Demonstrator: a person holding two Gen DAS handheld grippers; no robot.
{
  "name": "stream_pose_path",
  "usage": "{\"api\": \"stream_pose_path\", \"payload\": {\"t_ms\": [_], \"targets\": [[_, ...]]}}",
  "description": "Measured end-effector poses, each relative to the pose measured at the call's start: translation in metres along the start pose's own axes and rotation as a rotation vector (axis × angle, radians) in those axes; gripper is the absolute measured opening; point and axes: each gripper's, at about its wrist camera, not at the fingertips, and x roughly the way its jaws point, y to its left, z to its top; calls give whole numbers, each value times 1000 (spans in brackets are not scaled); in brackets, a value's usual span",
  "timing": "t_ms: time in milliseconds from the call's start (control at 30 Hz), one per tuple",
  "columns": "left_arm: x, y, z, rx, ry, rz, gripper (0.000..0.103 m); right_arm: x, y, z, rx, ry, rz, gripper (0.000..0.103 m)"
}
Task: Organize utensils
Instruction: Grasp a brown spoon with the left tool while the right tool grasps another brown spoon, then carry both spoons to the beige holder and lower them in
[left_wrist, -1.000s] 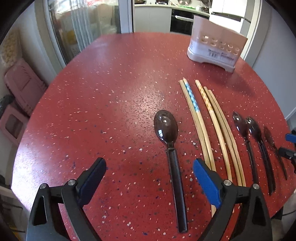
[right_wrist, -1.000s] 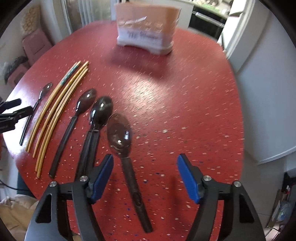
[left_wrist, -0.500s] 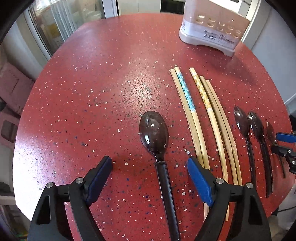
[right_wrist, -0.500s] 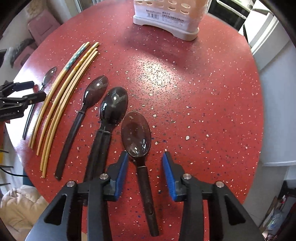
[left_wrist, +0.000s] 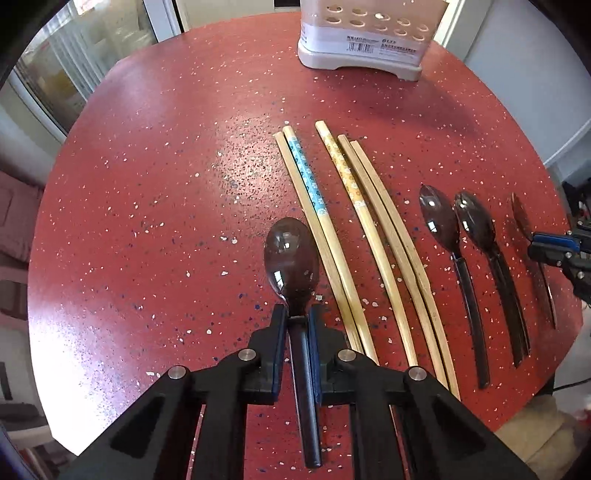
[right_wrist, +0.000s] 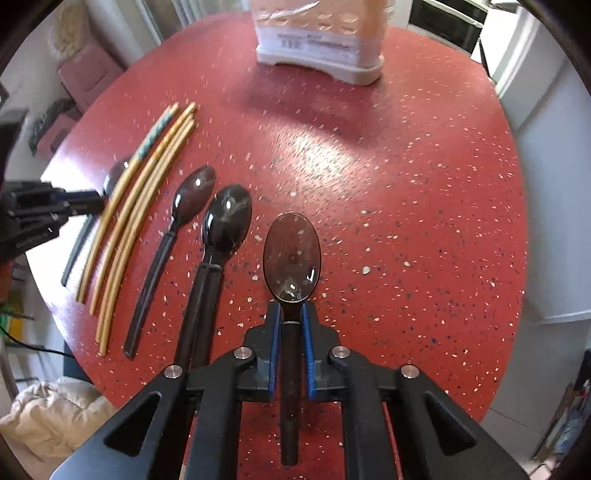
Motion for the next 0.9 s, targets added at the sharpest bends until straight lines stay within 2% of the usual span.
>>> {"api": "stream_pose_path", "payload": {"t_ms": [167,367,500,700,800,900], "targets": [[-17,12,-13,-66,-100,-26,41,-26,-18,0,67,-99,72,13],[-69,26,-14,-127,-276,-74,41,-59,-28,10,121,-227,155,13],[-104,26,9,-131,-390,-91,41,-84,-18,27,125,-326,168,13],[-139,11,69,-110,-547,-118,41,-122,-25,68,136,-468,164,13],[-149,7,100,-116,-587,-147,41,-137,-32,94,153,-524,165,13],[-156,6,131,-114,-623,-142,41,-146,-42,127,168,-579,162,13]]}}
